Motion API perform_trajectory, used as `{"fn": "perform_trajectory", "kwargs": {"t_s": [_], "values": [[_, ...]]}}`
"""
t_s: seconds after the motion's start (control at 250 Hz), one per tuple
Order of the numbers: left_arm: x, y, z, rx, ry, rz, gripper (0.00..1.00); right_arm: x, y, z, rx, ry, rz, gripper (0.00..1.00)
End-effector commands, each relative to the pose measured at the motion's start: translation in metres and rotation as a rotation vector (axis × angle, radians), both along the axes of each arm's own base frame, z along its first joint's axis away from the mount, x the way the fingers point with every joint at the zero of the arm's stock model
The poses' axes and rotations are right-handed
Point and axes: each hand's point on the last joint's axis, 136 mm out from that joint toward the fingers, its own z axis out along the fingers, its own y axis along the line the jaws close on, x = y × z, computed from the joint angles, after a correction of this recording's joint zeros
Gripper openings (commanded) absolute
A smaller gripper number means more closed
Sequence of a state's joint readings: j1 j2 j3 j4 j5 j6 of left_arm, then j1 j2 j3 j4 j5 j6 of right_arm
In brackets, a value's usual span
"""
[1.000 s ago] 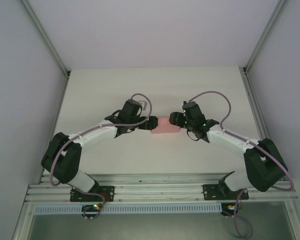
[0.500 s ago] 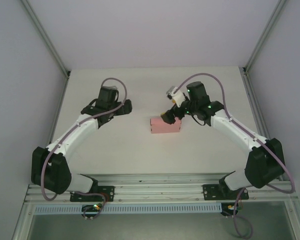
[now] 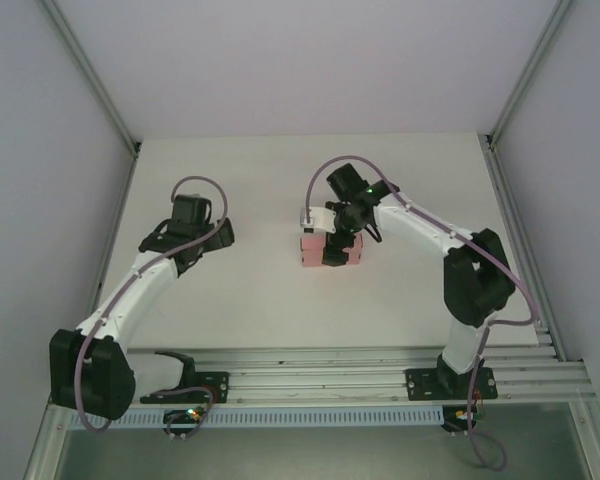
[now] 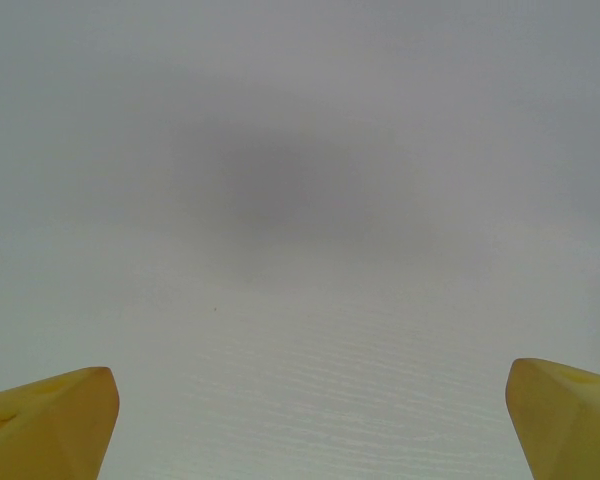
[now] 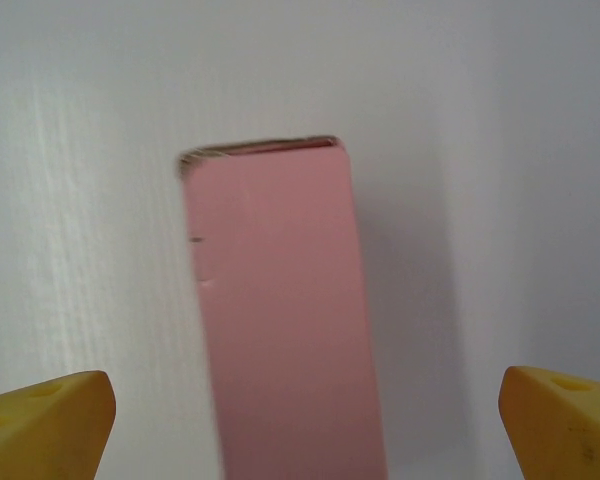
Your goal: Assemble paper box
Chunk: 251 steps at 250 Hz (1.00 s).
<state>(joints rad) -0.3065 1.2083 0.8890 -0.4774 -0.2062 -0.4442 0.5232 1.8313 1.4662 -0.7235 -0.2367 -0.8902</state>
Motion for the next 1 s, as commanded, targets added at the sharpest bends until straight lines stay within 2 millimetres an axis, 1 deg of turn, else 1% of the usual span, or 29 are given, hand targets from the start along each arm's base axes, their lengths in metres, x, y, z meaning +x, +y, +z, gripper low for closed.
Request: {"fn": "perform_trajectory", "kwargs": {"t_s": [0.0, 0.076, 0.14, 0.264, 0.312, 0.375, 0.451, 0.547, 0.555, 0.591, 0.627, 0.727, 0.835, 0.851, 0.863, 0.919, 0.955, 0.998], "values": [[-0.009, 0.008, -0.002, 0.013, 0.002, 0.018, 1.0, 0.015, -0.013, -0.012, -0.128, -0.038, -0.002, 1.0], [-0.012, 0.008, -0.002, 0.01, 0.002, 0.016, 1.0, 0.008, -0.011, -0.023, -0.165, 0.005, 0.035, 0.99], [-0.014, 0.01, -0.002, 0.01, 0.003, 0.018, 1.0, 0.004, -0.009, -0.031, -0.193, 0.031, 0.063, 0.92], [-0.019, 0.012, 0.001, 0.012, -0.006, 0.023, 1.0, -0.001, -0.009, -0.041, -0.229, 0.067, 0.079, 0.84], [-0.02, 0.012, 0.002, 0.01, -0.015, 0.02, 1.0, -0.001, -0.01, -0.041, -0.228, 0.069, 0.079, 0.79], [-0.022, 0.013, 0.004, 0.007, -0.025, 0.024, 1.0, -0.001, -0.01, -0.043, -0.228, 0.072, 0.079, 0.63], [-0.023, 0.012, 0.006, -0.003, -0.038, 0.017, 1.0, -0.002, -0.01, -0.042, -0.228, 0.075, 0.083, 0.49], [-0.024, 0.012, 0.01, -0.011, -0.058, 0.018, 1.0, -0.001, -0.009, -0.037, -0.226, 0.059, 0.077, 0.42], [-0.024, 0.013, 0.01, -0.011, -0.058, 0.018, 1.0, 0.0, -0.008, -0.034, -0.222, 0.05, 0.074, 0.41], [-0.024, 0.012, 0.012, -0.015, -0.064, 0.018, 1.0, 0.003, -0.009, -0.032, -0.231, 0.033, 0.064, 0.4], [-0.025, 0.013, 0.013, -0.017, -0.071, 0.018, 1.0, 0.007, -0.008, -0.028, -0.235, 0.0, 0.054, 0.36], [-0.025, 0.013, 0.014, -0.021, -0.077, 0.018, 1.0, 0.024, -0.009, -0.016, -0.257, -0.123, 0.022, 0.31], [-0.026, 0.013, 0.015, -0.021, -0.083, 0.021, 1.0, 0.05, -0.008, 0.002, -0.269, -0.327, -0.025, 0.3], [-0.026, 0.013, 0.015, -0.021, -0.082, 0.021, 1.0, 0.053, -0.011, 0.002, -0.285, -0.352, -0.037, 0.29], [-0.026, 0.014, 0.015, -0.02, -0.082, 0.022, 1.0, 0.059, -0.009, 0.006, -0.279, -0.39, -0.047, 0.3], [-0.026, 0.013, 0.014, -0.024, -0.082, 0.023, 1.0, 0.075, -0.008, 0.017, -0.284, -0.513, -0.086, 0.3], [-0.026, 0.013, 0.014, -0.024, -0.08, 0.024, 1.0, 0.082, -0.008, 0.021, -0.292, -0.576, -0.103, 0.3], [-0.026, 0.013, 0.012, -0.028, -0.079, 0.022, 1.0, 0.088, -0.007, 0.021, -0.301, -0.637, -0.117, 0.3]]}}
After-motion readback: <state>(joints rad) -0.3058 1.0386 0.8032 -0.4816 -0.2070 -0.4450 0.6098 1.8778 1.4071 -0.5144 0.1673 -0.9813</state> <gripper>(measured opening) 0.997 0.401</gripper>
